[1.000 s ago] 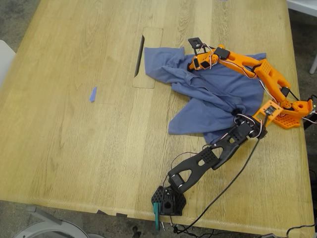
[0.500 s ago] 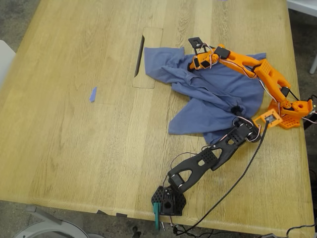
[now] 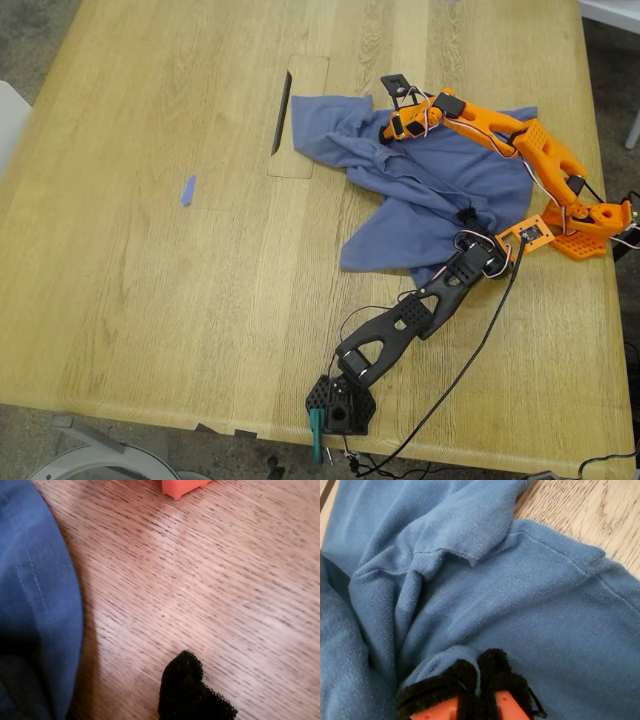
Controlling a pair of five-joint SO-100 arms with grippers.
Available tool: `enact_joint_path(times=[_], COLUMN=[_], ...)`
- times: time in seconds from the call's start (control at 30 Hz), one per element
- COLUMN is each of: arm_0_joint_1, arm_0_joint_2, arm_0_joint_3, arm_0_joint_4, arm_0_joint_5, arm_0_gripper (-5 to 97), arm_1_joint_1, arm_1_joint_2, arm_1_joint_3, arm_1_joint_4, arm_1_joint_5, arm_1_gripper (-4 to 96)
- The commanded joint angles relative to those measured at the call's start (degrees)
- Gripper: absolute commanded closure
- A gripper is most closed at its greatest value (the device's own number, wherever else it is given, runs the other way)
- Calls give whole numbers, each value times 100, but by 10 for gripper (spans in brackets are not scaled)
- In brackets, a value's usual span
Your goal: Fold a T-shirt
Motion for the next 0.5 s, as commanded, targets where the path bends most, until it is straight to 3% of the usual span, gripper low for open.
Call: enact_joint_path(times=[0.0,0.2,0.47], arm_0_joint_1=[-439,-782,-1213], arm_0_joint_2=[26,-185,-387], arm_0_joint_3=[-220,-220,-220], arm_0_joint_4=[70,70,352], arm_0_joint_5=[220,571,1055], arm_0_gripper=[211,302,499], arm_1_joint_1=[-9,-18,9], arm_1_joint_2=[105,105,97], arm_1_joint_3=[-387,-475,-694], arm_1_joint_4=[18,79,255], arm_1_joint_5=[26,26,18], arm_1_gripper=[915,915,915])
